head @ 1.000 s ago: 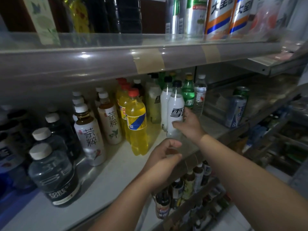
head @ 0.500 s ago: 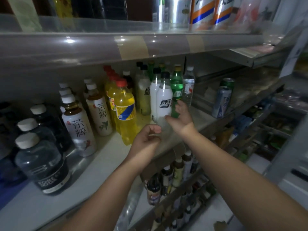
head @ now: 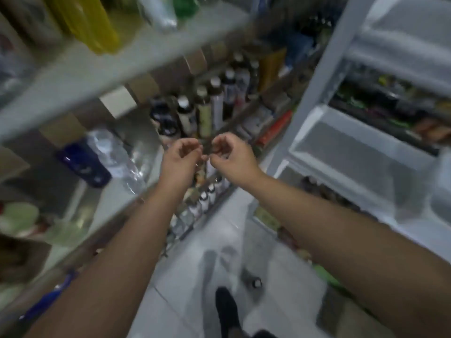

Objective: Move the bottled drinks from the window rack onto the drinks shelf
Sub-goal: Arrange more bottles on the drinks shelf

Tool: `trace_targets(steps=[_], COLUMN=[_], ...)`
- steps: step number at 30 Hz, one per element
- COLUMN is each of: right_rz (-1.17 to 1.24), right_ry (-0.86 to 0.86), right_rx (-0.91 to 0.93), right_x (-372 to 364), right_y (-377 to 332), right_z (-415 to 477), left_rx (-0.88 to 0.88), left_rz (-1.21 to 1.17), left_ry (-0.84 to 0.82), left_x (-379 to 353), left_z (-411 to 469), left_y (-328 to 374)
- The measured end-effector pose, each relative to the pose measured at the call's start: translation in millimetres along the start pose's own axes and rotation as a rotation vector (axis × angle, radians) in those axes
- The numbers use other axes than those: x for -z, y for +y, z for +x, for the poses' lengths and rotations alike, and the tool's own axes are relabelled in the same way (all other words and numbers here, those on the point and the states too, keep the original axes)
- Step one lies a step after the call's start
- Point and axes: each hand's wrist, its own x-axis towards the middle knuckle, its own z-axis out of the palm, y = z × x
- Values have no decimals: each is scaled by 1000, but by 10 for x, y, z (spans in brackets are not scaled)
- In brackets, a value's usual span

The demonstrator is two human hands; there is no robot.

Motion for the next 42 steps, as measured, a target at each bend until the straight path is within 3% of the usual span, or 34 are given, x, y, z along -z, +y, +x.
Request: trace_targets(steps=[4, 9, 14, 18, 21, 25, 29, 34, 38, 42], right_rz=[-69, -206, -492, -670, -870, -1028, -1039, -1043, -935, -1022], right_ry=[26, -21, -209, -397, -441, -511, -587, -612, -581, -683], right_rx=[-141, -413, -655, -708, -632, -645, -742, -671, -558, -230], right_x=[-127, -468, -872, -1174, -1399, -1582, -1666, -1681, -1624, -1435], right_y=[761, 2261, 4046, 5090, 5895, 6547, 6787, 6558, 5772, 4427], right_z=[-792, -1866, -2898, -3190, -3343, -3442, -3472, -3341, -3122, -2621], left_rx=[118, 308, 425, 465, 509, 594, 592, 538, 420, 320], left_rz=[19, 54, 116, 232, 262, 162, 238, 310, 430, 629], left_ry=[-45, -158, -291, -368, -409, -394, -411, -448, -503, -583], left_x=[-110, -150, -229, -369, -452, -447, -317, -191, -52, 179], left_z=[-433, -1072, -1562, -1621, -1607, -1537, -1503, -1459, -1327, -1155], left_y=[-994, -2678, -4477, -5601, -6444, -7155, -7453, -7361, -6772, -5625])
